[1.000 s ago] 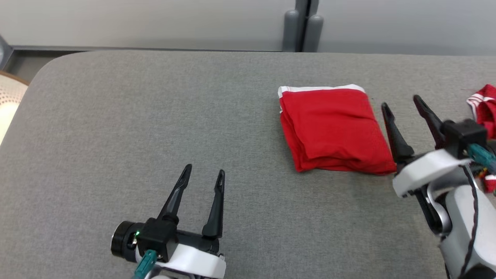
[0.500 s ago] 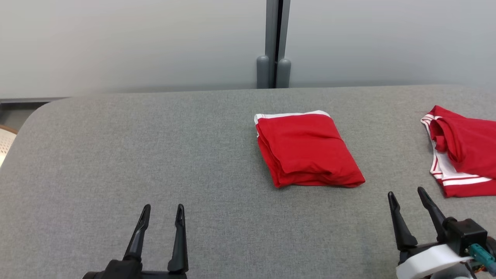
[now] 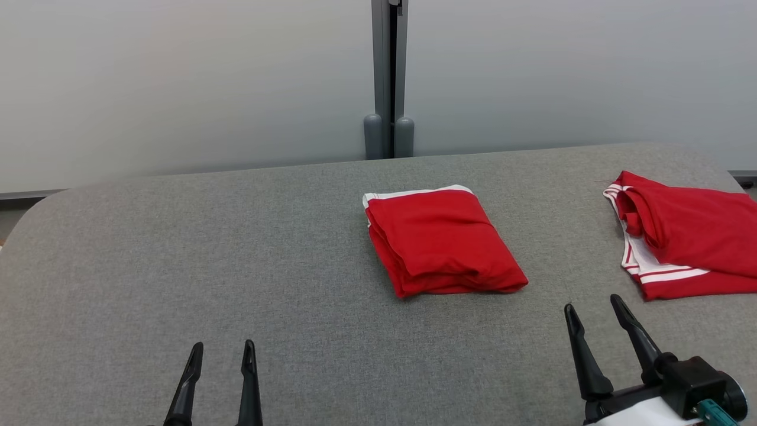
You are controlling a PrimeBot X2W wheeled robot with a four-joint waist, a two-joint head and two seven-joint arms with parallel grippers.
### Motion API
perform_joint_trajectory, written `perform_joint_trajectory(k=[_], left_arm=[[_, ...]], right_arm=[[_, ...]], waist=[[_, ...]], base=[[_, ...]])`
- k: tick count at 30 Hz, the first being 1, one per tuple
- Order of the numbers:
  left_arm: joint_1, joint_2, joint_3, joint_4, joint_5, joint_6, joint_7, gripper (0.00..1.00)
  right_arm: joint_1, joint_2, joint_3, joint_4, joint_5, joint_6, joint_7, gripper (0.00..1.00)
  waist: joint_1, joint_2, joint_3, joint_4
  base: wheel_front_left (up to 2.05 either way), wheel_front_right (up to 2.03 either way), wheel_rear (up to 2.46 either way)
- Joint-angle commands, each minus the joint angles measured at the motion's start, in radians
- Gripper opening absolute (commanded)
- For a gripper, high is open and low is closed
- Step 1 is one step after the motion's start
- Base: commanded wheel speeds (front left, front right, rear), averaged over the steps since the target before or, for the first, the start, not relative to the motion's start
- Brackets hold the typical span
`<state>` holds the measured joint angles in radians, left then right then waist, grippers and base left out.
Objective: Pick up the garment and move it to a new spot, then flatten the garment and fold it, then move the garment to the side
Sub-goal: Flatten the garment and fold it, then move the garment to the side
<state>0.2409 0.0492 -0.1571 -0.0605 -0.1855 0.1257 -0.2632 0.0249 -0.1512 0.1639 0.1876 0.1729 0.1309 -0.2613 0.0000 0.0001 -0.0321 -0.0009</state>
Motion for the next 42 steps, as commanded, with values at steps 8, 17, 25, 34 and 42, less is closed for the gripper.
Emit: perform_joint_trajectory(k=[8, 17, 25, 34, 42], left_arm=[[-0.002, 0.003, -0.005, 0.005, -0.001, 0.012, -0.002, 1.0], [-0.012, 0.003, -0.014, 0.005, 0.01, 0.014, -0.002, 1.0], [-0.055, 0.003, -0.051, 0.01, 0.022, 0.0, -0.002, 1.0], [-0.145, 0.003, -0.132, 0.022, 0.02, -0.009, -0.002, 1.0], [-0.214, 0.003, -0.198, 0.032, 0.021, -0.017, -0.002, 1.0]], right_arm=[[0.023, -0.001, 0.001, -0.013, 0.003, -0.001, -0.005, 1.0], [0.025, -0.004, -0.006, -0.004, 0.011, -0.001, -0.005, 1.0], [-0.135, -0.056, 0.072, 0.12, 0.102, 0.0, -0.004, 1.0], [-0.476, -0.216, 0.269, 0.343, 0.502, 0.0, 0.267, 1.0], [-0.647, -0.341, 0.332, 0.414, 0.743, 0.0, 0.468, 1.0]], waist=[[0.0, -0.0001, -0.001, 0.006], [0.0, -0.0001, 0.004, 0.021], [0.0, -0.0001, 0.062, 0.055], [0.0, -0.0001, 0.17, 0.121], [0.0, -0.0001, 0.256, 0.189]], base=[[0.0, 0.0, 0.0], [0.0, 0.0, 0.0], [0.0, 0.0, 0.0], [0.0, 0.0, 0.0], [0.0, 0.0, 0.0]])
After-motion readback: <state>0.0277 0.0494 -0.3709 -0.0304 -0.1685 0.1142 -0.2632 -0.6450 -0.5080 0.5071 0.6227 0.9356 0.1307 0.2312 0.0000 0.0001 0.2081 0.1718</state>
